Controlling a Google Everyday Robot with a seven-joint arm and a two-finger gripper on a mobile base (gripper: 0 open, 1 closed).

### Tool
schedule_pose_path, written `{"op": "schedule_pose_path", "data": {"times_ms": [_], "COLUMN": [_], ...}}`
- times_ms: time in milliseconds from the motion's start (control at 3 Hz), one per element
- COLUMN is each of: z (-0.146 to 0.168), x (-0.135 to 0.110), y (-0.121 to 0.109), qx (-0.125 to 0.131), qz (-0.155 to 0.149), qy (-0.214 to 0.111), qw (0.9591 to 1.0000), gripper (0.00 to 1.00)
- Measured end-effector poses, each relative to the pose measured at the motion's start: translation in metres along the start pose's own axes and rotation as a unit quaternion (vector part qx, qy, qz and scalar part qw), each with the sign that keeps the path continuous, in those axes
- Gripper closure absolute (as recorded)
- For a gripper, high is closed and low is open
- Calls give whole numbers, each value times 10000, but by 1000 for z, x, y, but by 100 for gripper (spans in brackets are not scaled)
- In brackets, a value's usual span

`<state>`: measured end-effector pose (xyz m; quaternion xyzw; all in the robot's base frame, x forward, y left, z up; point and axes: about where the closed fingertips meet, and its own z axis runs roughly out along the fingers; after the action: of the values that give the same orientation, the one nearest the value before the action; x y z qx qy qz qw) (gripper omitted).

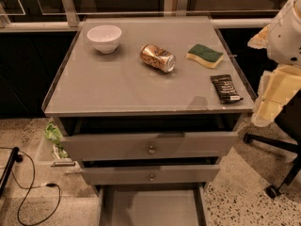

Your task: Place orange can into bottom drawer

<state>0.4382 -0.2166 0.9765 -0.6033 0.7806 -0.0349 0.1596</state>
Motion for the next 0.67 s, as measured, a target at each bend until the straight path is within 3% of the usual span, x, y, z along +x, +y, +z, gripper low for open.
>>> {"op": "schedule_pose_path", "data": {"times_ms": [333, 667], "z": [1, 14], "x": [-1, -19], "y": [-1, -16], "qx": [8, 223], "qz": [16, -92], "qy": [-39, -258], "qw": [10000, 9994], "gripper": [0, 0]}}
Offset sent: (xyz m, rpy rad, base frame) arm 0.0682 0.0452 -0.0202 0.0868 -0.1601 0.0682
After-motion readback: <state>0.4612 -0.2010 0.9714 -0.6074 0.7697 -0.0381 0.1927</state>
